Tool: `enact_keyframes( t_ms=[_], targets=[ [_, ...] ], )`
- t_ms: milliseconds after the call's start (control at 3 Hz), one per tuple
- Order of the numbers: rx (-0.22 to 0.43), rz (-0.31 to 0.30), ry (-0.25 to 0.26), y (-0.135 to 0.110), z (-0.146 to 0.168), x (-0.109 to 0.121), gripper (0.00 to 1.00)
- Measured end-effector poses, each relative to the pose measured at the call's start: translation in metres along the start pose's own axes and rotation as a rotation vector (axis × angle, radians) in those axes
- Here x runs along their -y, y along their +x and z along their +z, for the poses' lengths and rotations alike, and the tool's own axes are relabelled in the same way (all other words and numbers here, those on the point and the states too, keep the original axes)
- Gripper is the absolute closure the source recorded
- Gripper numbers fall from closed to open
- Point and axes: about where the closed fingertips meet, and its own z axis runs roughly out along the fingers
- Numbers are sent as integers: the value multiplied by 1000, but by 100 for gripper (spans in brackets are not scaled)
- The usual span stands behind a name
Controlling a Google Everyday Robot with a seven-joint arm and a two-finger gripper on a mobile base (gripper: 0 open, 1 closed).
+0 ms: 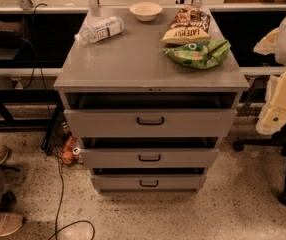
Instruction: Open bottom drawer
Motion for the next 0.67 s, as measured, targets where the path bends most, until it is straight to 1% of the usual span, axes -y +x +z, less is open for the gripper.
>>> enact_keyframes(
  t_ms=[333,667],
  targets=[
    [0,0,0,0,0,0,0],
    [23,-22,-12,3,25,-14,0]
  ],
)
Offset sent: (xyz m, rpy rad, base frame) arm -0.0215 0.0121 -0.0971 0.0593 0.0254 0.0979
